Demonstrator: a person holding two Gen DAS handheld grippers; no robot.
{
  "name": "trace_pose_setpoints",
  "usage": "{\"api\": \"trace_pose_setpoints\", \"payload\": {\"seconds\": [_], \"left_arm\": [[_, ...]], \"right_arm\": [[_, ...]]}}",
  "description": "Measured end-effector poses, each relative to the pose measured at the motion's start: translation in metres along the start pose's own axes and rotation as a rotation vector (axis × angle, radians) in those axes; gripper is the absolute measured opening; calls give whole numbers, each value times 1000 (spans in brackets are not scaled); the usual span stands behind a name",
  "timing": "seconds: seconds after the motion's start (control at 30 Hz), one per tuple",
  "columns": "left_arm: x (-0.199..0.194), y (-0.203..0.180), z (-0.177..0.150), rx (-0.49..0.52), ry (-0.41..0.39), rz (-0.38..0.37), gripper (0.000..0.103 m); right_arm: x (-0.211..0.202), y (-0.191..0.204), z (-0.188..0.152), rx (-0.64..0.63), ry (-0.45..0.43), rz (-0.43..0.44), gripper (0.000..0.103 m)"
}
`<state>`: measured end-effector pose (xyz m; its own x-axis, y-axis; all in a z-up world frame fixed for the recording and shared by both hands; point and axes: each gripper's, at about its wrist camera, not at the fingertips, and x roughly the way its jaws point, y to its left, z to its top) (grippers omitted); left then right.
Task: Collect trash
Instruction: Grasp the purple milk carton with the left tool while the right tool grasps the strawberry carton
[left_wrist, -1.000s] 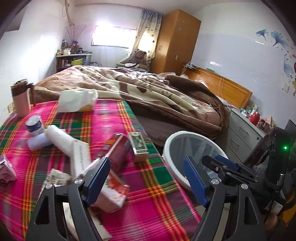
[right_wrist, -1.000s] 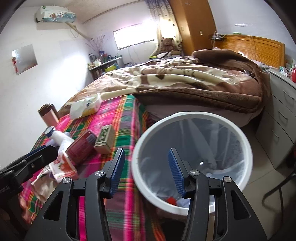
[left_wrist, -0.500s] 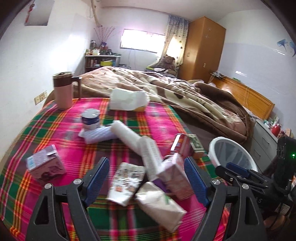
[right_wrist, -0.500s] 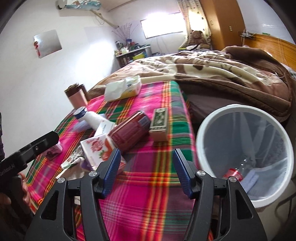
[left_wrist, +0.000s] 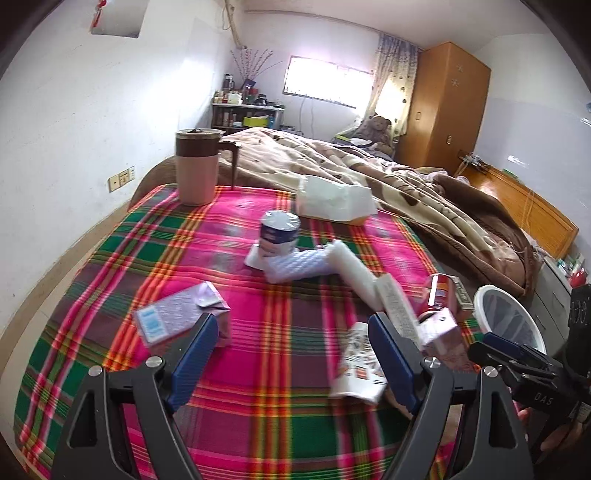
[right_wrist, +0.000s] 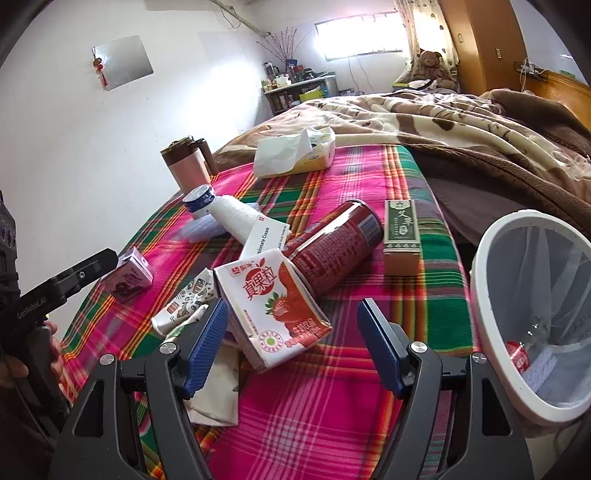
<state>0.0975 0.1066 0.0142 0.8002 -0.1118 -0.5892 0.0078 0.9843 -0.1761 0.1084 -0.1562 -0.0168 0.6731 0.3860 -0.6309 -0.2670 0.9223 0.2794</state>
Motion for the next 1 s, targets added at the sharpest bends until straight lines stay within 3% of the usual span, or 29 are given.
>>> {"api": "trace_pose_setpoints", "payload": {"seconds": [0.17, 0.4, 0.7, 1.0], "left_arm": [[7, 26, 4, 15, 18, 72, 87], [24, 51, 6, 8, 59, 113, 88], [42, 74, 4, -2, 110, 131, 88], [57, 68, 1, 21, 166, 79, 88]], "right_arm": [[10, 6, 3, -8, 27, 7, 74], [23, 12, 4, -8, 65, 21, 75], [32, 18, 7, -25, 81, -8, 78], [36, 21, 7, -33, 102, -14, 78]]}}
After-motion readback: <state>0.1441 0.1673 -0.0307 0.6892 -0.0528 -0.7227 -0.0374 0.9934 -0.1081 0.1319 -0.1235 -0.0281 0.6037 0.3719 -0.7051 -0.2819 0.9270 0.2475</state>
